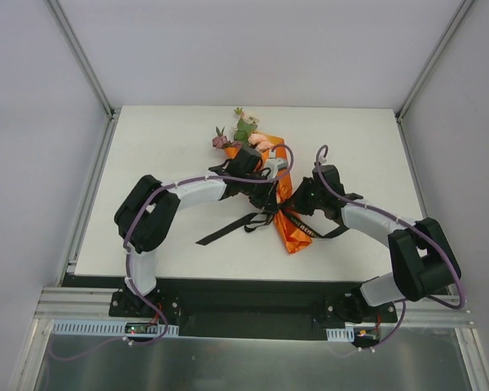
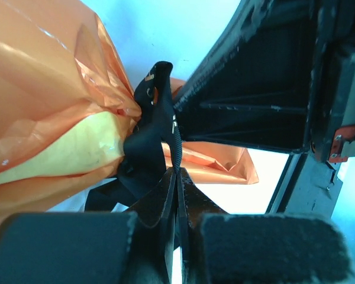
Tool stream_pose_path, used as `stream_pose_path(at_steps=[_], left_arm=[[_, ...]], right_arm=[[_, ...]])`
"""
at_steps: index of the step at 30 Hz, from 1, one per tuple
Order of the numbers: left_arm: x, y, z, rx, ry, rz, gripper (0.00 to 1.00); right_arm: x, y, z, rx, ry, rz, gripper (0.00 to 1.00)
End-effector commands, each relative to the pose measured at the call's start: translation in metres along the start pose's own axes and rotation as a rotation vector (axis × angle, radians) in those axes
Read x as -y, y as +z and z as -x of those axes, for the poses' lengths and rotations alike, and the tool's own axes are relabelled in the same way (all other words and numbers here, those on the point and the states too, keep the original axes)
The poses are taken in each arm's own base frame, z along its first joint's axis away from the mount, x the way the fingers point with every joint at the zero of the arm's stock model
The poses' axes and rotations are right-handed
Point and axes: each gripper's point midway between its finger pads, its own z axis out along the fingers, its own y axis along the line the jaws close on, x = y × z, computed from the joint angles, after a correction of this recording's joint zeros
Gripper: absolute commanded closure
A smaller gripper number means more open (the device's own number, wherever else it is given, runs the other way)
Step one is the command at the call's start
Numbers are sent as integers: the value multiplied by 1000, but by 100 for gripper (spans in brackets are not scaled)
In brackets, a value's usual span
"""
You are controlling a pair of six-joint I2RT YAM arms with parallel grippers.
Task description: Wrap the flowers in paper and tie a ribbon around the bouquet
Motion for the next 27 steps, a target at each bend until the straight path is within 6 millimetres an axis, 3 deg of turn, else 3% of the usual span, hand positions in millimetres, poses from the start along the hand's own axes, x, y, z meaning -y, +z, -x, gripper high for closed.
stream_pose_path(at_steps=[1, 5, 16, 25, 27], left_arm=[[26, -20, 21, 78, 24, -59, 100], [31, -21, 19, 81, 20, -83, 100], [9, 6, 1, 24, -65, -78, 100], [6, 10, 2, 27, -69, -76, 100], [8, 9, 3, 28, -68, -81, 100]], right_arm=[[-11, 7, 18, 70, 105, 44, 99], [-13, 11, 19, 56, 153, 61, 99], [3, 9, 12, 36, 144, 11, 99], [20, -26, 6, 4, 60, -149, 87], [21, -35, 4, 9, 55, -154, 80]])
